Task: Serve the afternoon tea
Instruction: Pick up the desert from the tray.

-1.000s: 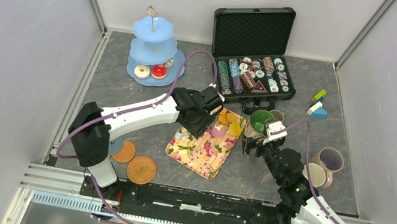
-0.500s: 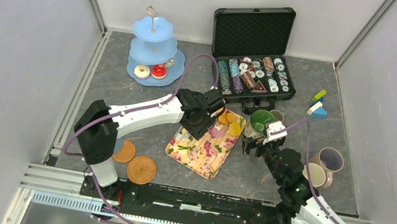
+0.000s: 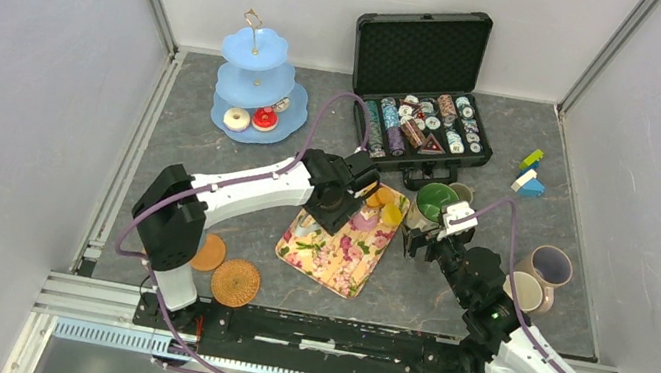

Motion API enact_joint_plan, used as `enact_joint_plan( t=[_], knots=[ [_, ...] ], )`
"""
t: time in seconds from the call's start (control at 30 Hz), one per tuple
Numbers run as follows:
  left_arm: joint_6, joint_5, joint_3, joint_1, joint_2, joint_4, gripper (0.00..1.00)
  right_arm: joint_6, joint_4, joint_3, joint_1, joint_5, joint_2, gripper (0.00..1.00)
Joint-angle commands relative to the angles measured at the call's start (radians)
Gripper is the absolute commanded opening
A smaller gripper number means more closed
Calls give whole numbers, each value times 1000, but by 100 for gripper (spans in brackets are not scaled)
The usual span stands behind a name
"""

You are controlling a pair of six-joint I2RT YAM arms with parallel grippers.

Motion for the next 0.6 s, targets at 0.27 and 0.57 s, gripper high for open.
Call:
enact_joint_plan(
  t=[0.27, 0.57],
  knots=[
    [-44, -46, 13, -18, -18, -39, 70, 5, 36, 9, 5, -1, 0, 98],
    [-38, -54, 32, -18, -6, -17, 65, 3, 33, 9, 5, 3, -2, 98]
  ],
)
